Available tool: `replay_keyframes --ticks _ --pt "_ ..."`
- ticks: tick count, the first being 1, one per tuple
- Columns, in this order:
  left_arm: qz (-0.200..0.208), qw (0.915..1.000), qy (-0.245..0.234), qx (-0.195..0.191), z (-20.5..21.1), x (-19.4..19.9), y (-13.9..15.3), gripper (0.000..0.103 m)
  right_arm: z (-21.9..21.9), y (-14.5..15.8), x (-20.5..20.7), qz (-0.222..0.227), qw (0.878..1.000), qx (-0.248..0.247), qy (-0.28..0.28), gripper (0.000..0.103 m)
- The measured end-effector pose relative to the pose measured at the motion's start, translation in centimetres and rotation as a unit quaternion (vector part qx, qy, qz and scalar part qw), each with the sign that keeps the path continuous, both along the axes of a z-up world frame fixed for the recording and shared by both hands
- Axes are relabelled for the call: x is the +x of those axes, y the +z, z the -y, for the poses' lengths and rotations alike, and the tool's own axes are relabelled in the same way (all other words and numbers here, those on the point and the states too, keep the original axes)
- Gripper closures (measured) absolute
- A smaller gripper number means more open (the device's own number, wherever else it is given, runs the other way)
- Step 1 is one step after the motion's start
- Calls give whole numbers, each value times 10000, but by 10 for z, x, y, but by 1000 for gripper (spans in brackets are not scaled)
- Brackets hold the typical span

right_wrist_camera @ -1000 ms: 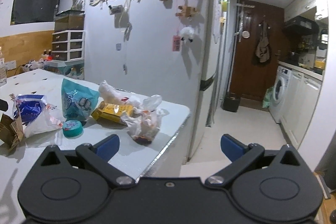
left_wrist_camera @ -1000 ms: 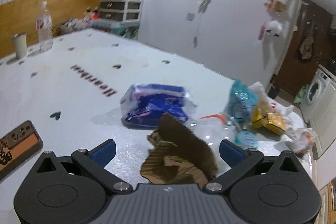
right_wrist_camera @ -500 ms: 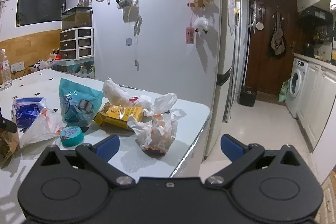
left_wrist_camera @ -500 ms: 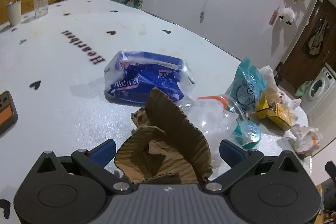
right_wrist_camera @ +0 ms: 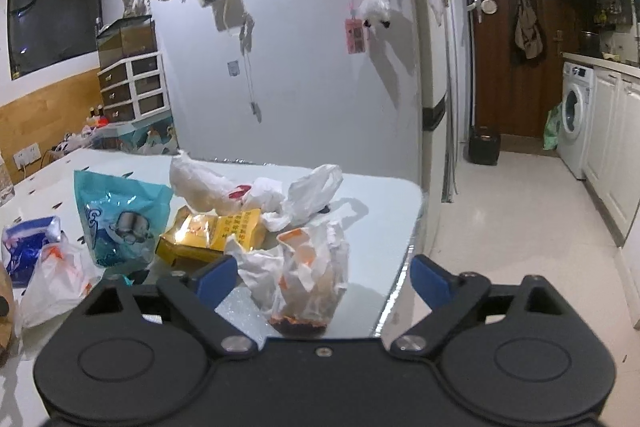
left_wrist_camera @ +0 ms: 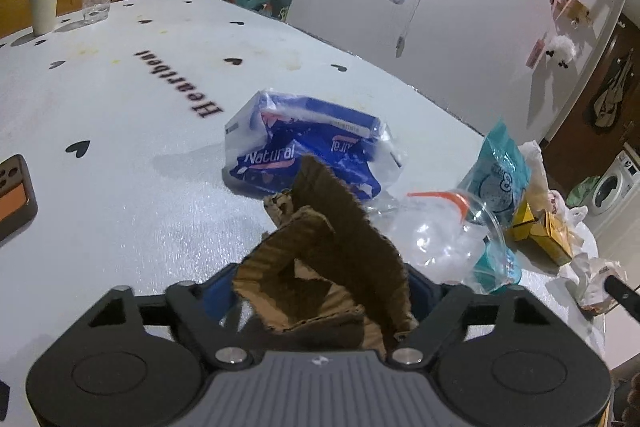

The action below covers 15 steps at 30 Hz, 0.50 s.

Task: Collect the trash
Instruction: 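Grasp the brown cardboard piece with the left tool, then grasp the white plastic bag with the right tool while the left tool holds cardboard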

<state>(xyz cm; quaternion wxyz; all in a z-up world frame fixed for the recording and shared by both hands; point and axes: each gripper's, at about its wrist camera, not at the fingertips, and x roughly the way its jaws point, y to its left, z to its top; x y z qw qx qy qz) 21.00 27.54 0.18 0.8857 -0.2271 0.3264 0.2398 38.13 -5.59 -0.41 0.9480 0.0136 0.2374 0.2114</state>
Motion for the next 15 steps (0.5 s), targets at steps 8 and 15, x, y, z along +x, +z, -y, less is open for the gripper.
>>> replay_keyframes --ticks 8,15 --pt "128 9993 -241 273 5 -2 2 35 -11 -10 12 -385 9992 49 33 48" --pt "207 9980 -445 391 13 -7 4 42 -11 -13 -1 -459 9987 -106 206 76"
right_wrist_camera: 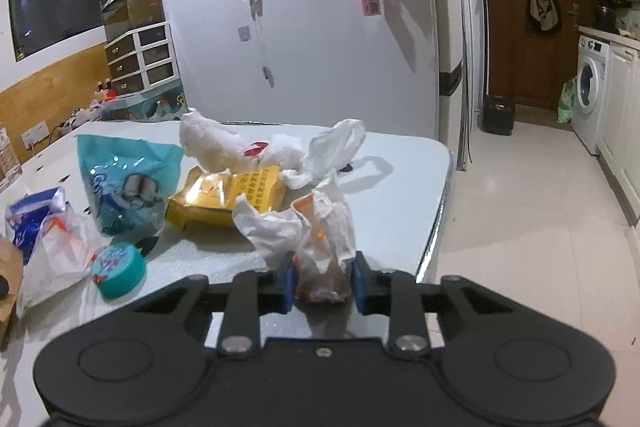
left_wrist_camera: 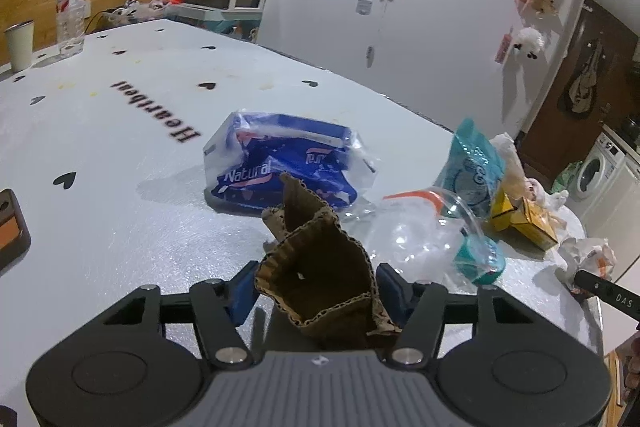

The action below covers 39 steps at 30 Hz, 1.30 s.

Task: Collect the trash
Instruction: 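Grasp the white plastic bag with the right tool while the left tool holds cardboard, then carry the cardboard and white bag with both tools over the trash bin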

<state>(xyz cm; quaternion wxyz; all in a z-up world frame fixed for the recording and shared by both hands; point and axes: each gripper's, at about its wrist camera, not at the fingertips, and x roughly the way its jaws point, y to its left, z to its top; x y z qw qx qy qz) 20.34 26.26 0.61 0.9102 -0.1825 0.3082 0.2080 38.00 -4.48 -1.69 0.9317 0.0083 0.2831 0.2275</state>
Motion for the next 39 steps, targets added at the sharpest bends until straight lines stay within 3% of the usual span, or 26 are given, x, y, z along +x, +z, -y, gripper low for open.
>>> replay_keyframes --ticks 16,26,39 --pt "357 9980 -203 475 29 -51 32 45 16 36 -77 229 9995 84 189 80" --pt "437 9923 -750 879 86 -69 50 45 50 67 -137 452 9990 40 -47 79" --pt "654 9785 -1661 1037 181 -73 56 45 116 83 -191 643 9963 14 -572 79"
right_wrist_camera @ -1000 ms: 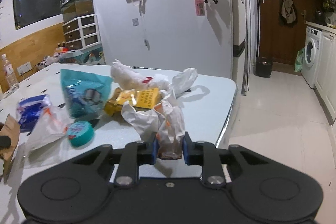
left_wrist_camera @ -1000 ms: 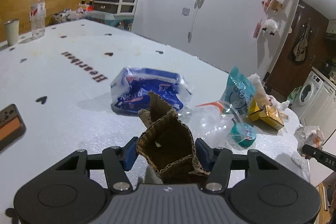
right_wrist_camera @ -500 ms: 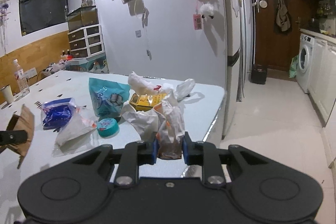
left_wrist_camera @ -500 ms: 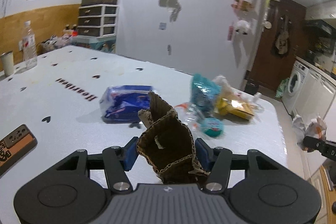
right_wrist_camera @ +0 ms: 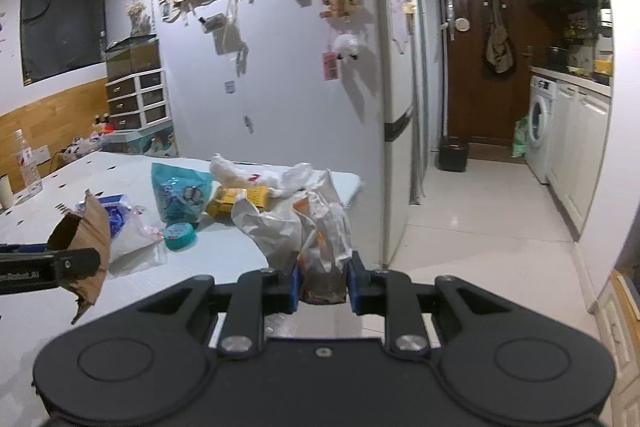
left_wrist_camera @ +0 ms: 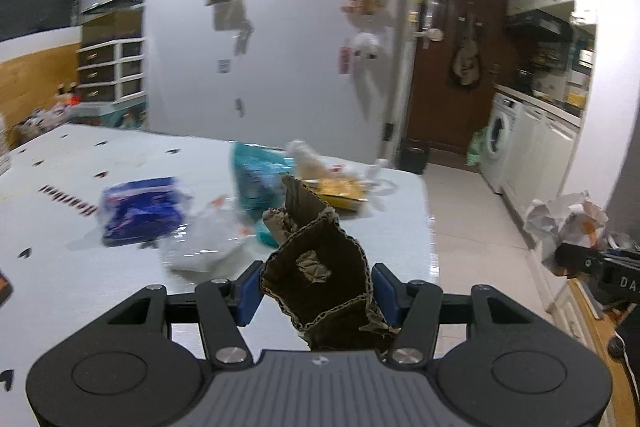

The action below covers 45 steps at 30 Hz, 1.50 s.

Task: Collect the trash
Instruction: 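Carry the cardboard and white bag with both tools over the trash bin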

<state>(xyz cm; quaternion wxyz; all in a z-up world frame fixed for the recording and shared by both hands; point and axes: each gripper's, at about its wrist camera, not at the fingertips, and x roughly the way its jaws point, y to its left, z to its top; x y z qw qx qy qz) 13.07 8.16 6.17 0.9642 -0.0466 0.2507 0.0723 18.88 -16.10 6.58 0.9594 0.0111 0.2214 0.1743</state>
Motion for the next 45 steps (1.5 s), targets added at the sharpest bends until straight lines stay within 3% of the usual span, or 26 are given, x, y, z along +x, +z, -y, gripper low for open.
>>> replay_keyframes --ticks 12,22,31,45 --pt "-24 9958 -911 93 94 10 -8 45 75 -1 -26 -52 9989 32 -464 79" --pt "-307 9889 -1448 147 167 41 -35 45 130 -27 -22 -359 9944 -121 -983 79" --pt "-775 9826 -1682 136 204 86 -82 45 165 -80 8 -839 9862 -180 -1415 79" --pt "-1901 9659 -1745 208 234 177 -201 45 179 -202 81 -2053 9634 -163 -1717 79"
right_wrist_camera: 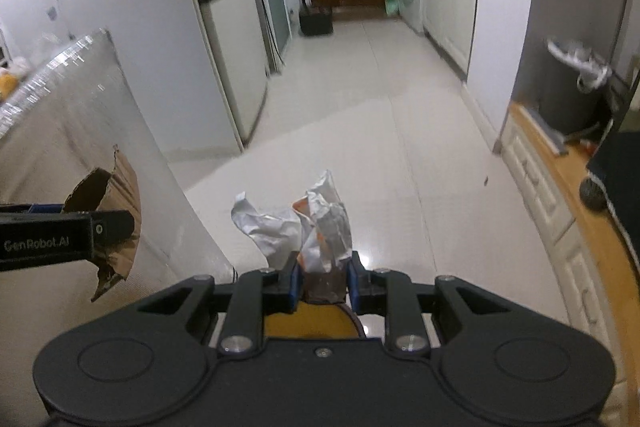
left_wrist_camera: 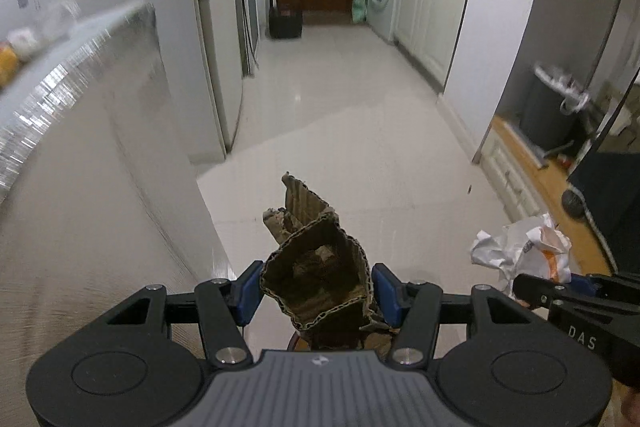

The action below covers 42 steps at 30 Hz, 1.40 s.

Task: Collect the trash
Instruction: 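Carry the cardboard and white bag with both tools over the trash bin, then open the right tool to drop the bag while the left tool drops the cardboard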

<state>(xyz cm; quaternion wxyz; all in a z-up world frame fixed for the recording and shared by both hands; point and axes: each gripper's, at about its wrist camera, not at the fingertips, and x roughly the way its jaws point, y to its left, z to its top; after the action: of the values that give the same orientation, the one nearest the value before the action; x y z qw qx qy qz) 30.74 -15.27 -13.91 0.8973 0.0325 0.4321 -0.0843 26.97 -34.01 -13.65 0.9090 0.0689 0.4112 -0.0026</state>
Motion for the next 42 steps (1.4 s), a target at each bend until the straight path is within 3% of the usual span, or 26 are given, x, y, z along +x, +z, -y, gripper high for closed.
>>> replay_keyframes --ticks 12,21,35,42 --pt "-929 9955 122 160 -2 47 -108 45 1 -102 41 -1043 9945 54 -108 79" --pt "-1777 9840 15 158 4 59 -183 45 2 -160 51 -1792 9837 128 -85 79" --pt "-2385 9709 127 -176 -8 88 -235 41 4 -201 75 -2319 9725 200 -34 79" --pt "-2506 9680 106 -114 -7 90 -248 19 -2 -207 77 -2392 9707 190 97 79"
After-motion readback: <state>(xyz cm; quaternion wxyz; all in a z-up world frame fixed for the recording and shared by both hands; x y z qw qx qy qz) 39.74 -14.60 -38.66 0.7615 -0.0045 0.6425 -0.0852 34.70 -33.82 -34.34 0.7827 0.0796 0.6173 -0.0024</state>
